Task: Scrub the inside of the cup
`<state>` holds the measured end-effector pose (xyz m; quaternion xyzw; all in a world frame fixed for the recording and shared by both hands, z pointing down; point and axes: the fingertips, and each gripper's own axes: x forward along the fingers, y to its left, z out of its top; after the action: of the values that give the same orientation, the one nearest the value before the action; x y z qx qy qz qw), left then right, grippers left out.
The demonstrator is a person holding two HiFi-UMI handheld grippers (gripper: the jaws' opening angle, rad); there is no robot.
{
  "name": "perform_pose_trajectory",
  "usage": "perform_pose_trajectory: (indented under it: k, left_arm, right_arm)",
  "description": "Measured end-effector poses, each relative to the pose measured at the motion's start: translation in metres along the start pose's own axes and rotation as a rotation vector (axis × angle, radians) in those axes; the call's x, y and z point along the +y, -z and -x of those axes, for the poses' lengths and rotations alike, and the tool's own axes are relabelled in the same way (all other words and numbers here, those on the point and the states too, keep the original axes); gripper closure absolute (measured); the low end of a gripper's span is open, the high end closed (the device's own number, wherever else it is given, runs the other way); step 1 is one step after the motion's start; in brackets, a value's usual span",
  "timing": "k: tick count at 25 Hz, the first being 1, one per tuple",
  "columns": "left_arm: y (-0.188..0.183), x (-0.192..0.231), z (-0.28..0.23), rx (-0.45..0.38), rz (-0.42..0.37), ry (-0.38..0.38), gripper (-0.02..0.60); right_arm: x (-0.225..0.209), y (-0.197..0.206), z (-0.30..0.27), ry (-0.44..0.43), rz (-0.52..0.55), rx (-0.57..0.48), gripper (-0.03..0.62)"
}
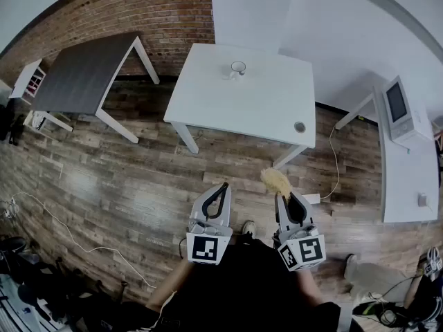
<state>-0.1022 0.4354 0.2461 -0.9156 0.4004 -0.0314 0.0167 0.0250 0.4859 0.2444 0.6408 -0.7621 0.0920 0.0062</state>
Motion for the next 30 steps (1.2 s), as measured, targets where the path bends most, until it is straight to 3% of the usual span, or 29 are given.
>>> perform_pose_trajectory:
  k: [18, 30]
  left_arm:
    - [0.001, -0.017, -0.009, 0.017, 0.011, -0.035, 0.578]
    - [0.002, -0.056, -0.031, 0.037, -0.002, -0.107, 0.578]
  right_arm:
    - [-0.015, -0.003, 0.008, -0.055, -0.036, -0.018, 0.539]
    - [-0.062, 0.001, 0.017, -0.126, -0.027, 0.004, 0.539]
